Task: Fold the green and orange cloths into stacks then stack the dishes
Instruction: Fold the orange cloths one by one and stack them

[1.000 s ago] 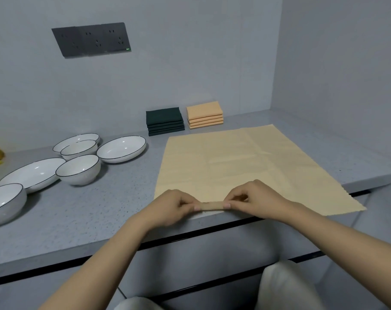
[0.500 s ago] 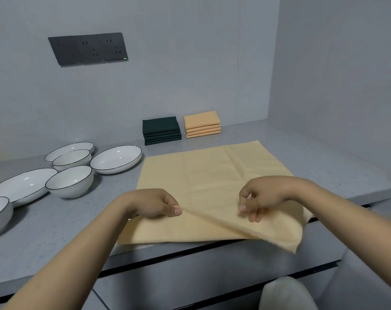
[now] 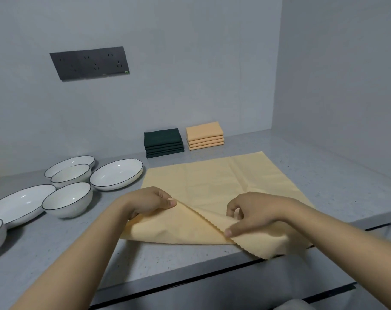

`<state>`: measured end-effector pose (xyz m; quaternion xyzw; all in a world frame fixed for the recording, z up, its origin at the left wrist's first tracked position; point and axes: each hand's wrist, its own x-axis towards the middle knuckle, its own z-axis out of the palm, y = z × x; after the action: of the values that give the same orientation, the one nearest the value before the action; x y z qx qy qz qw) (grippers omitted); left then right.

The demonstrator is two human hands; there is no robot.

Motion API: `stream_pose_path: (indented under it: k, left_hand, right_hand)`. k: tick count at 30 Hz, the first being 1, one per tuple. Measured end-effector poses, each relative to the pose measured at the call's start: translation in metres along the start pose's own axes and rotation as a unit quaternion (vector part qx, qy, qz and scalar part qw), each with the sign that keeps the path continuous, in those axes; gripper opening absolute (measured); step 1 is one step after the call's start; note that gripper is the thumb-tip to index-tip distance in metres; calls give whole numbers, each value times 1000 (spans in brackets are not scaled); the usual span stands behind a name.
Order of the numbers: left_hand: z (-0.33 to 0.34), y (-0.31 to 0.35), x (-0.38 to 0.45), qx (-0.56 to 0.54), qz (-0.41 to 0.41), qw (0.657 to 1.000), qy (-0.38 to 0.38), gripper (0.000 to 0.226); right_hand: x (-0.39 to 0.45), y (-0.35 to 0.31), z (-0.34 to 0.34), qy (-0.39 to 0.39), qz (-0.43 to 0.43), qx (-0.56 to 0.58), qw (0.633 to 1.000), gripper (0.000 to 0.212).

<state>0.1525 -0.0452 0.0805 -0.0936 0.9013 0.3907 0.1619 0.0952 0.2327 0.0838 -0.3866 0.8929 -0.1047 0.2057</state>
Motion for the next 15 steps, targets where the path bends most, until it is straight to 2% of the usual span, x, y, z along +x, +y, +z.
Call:
stream_pose_path:
  k: [2,5,12,15]
  left_hand:
    - [-2,-2,7,11,7,1000,17,37]
    - [-3,-1,20,95,30,992,77,45]
    - [15,-9,57,223,-21,949,222,33]
    - [26,-11,67,277,-23,920,278,25]
  right_hand:
    - [11,3,2,25,-10,-17,1000,32]
    - [32,11,-2,57,-1,-25,998,42]
    - [82,28,-8,89,75,-70,991,38]
    - [100,30,-6,154,97,-82,980,25]
